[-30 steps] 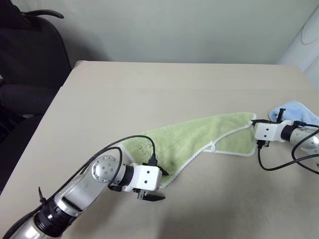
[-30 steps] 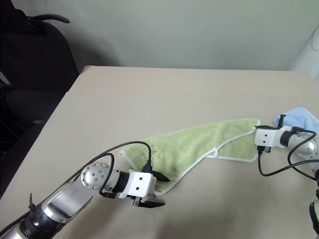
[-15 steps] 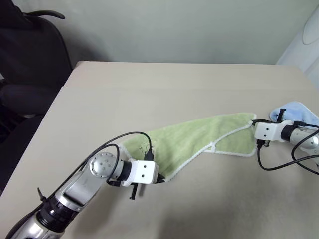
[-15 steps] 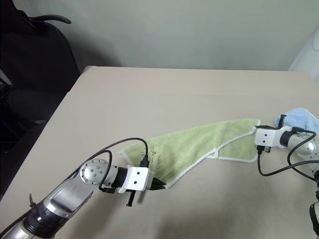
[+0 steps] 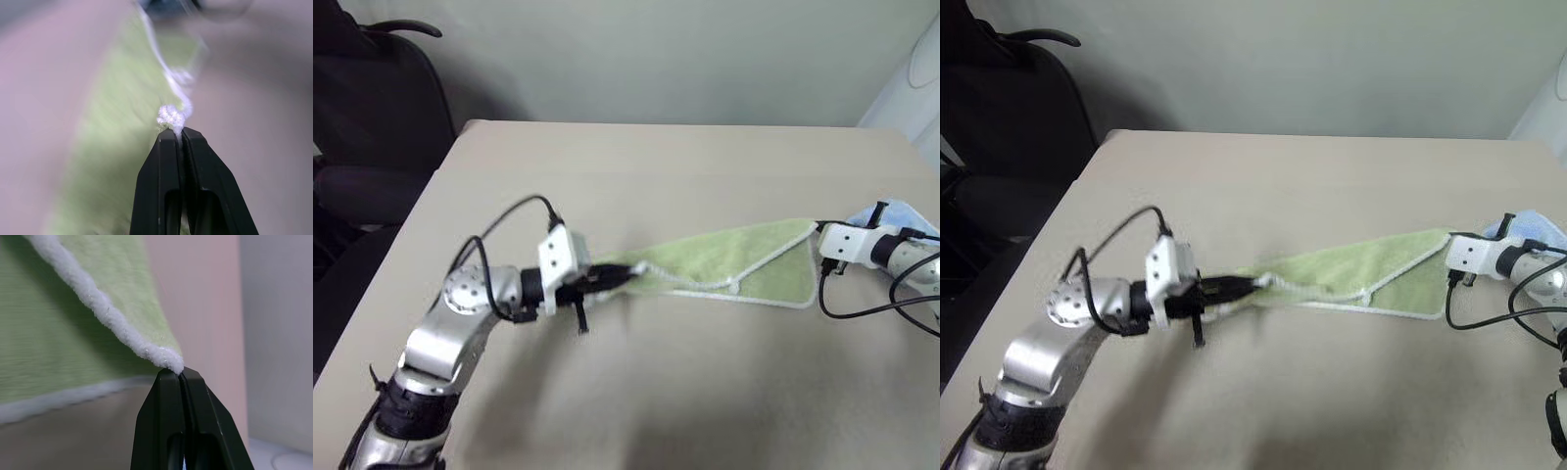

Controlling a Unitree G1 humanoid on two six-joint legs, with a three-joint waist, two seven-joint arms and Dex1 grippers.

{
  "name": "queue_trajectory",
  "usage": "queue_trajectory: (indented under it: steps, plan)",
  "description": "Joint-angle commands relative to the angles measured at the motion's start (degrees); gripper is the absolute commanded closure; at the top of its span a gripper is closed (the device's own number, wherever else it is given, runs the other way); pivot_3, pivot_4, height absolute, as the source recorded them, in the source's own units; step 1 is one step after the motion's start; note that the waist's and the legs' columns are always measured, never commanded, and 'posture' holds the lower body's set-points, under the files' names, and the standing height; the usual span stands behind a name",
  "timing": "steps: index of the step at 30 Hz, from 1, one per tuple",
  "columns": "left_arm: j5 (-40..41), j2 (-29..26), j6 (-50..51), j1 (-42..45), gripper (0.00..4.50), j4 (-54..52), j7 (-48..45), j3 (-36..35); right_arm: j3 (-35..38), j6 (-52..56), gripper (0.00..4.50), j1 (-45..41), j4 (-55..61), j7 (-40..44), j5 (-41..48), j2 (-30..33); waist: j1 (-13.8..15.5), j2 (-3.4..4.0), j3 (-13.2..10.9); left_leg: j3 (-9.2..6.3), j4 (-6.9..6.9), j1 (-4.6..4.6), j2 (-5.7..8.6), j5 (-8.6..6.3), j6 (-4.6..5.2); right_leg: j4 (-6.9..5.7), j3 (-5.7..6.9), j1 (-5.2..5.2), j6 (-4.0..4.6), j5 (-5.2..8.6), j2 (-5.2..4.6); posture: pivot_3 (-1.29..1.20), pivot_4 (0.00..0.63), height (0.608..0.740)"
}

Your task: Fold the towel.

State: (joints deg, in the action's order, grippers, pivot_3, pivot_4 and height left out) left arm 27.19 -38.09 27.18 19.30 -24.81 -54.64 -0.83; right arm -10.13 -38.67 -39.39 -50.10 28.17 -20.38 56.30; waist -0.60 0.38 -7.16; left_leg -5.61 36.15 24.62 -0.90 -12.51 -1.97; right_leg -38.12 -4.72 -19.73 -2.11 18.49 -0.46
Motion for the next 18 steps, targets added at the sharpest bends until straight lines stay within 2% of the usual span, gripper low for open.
queue_trajectory:
  steps: [1, 6, 11, 14, 18]
  plan:
    - [3.2, 2.7, 0.8, 7.0, 4.44, 2.7, 4.3, -4.0, 3.3, 2.2, 4.50, -3.8, -0.9, -1.1, 2.0, 1.1, 0.1, 0.00, 0.0, 0.01, 0.00, 0.00, 0.00, 0.04, -0.06, 0.00, 0.00, 0.00, 0.00, 0.00, 0.00, 0.00, 0.150, 0.740]
    - [1.2, 6.9, -3.1, 21.7, 4.44, 15.7, 8.7, -5.6, 4.9, 4.4, 4.50, -11.7, -4.4, -1.8, 2.8, 2.0, 0.1, 0.02, 0.0, 0.02, 0.05, 0.02, 0.01, 0.09, -0.05, -0.03, 0.00, -0.01, -0.01, -0.01, -0.02, 0.00, 0.150, 0.740]
    - [1.5, 7.7, -6.8, 34.7, 4.44, 27.6, 12.4, -10.1, 7.7, 5.4, 4.50, -18.9, -6.5, 0.6, 5.4, 4.9, -0.1, 0.02, 0.0, 0.02, 0.04, 0.41, 0.01, 0.18, -0.07, -0.07, 0.00, -0.39, -0.05, -0.07, -0.01, 0.00, 0.150, 0.740]
    - [2.7, 5.7, -6.5, 36.6, 4.44, 28.0, 12.2, -12.8, 10.6, 6.3, 4.50, -20.4, -5.6, 4.2, 9.3, 6.8, -0.4, 0.02, 0.0, 0.02, 0.01, 0.57, 0.01, 0.25, -0.09, -0.27, 0.00, -0.52, -0.05, -0.13, 0.00, 0.00, 0.150, 0.740]
    - [6.4, 0.5, -2.3, 30.7, 4.44, 21.7, 10.2, -16.0, 15.1, 8.6, 4.50, -16.4, -1.8, 11.8, 16.3, 9.9, -0.5, 0.03, 0.0, 0.01, 0.00, 0.56, 0.01, 0.25, -0.08, -0.20, -0.01, -0.52, -0.05, -0.12, 0.01, 0.00, 0.150, 0.740]
